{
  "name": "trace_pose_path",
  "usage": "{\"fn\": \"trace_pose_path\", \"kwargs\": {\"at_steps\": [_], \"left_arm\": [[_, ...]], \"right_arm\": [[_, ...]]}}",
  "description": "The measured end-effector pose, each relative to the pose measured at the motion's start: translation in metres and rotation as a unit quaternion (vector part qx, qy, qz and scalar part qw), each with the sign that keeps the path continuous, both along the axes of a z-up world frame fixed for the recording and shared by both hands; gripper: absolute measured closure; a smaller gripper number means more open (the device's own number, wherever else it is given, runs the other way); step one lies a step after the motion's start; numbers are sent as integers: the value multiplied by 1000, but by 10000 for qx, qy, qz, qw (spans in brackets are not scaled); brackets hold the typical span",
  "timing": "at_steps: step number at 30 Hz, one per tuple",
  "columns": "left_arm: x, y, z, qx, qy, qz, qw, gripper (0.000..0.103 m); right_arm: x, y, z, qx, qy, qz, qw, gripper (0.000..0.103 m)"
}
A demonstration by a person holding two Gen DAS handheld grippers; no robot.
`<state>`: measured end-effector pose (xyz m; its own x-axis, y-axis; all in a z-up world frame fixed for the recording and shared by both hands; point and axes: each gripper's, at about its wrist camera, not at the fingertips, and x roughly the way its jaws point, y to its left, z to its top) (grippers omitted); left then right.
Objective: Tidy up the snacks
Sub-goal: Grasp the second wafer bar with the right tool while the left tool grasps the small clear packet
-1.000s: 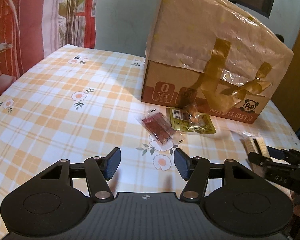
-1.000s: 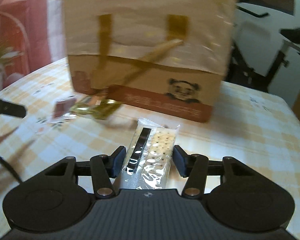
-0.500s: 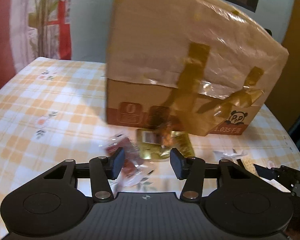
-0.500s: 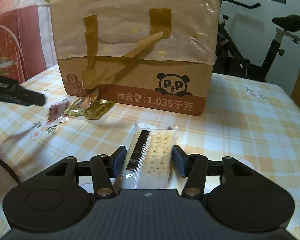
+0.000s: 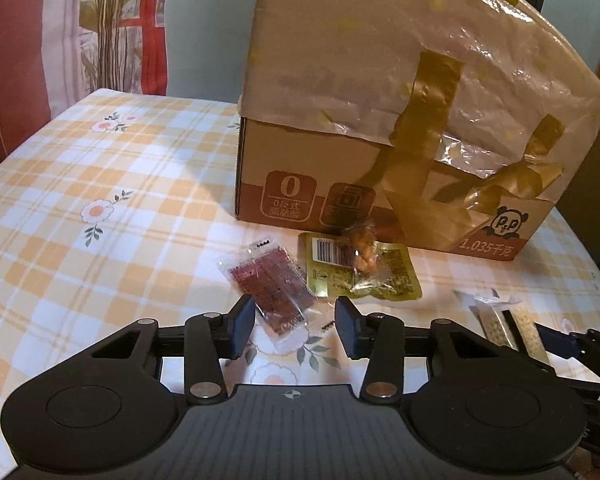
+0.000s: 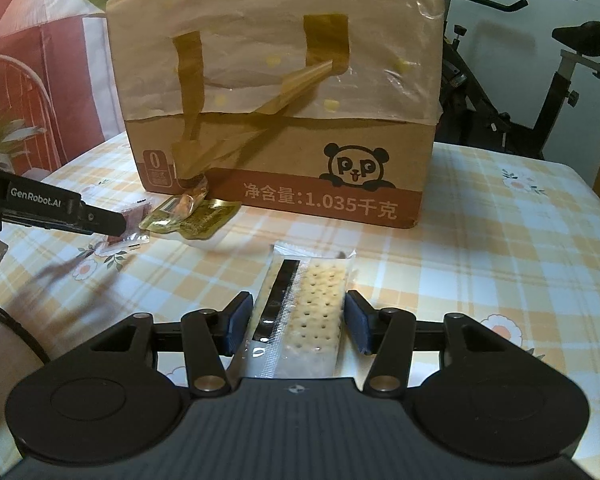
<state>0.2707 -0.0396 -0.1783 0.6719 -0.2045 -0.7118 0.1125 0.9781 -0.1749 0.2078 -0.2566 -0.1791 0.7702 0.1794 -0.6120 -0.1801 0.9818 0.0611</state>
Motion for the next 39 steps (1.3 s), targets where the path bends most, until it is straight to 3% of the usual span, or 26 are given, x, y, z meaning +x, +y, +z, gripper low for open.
{"fn": "trace_pose_path", "kwargs": {"at_steps": [5,7,11,16,27,39], "left_arm": [[18,0,-1,152,-63,298,9994,57],[29,-3,-2,466,-112,448,9978,56],[44,-8,-4,596,-68,376,9975,54],[49,-17,-12,945,15,339,9949,40],[16,-2,-9,850,185,340,9956,31],[3,5,-12,851,-43,95,9963,31]], "right_arm": [[0,0,0,16,5,2,10000,50],[0,1,0,12,4,5,10000,49],[0,1,0,22,-2,0,10000,49],[0,1,0,63,6,-3,10000,49],[1,1,0,115,14,-18,9999,49],[2,1,0,133,18,-25,9999,49]]}}
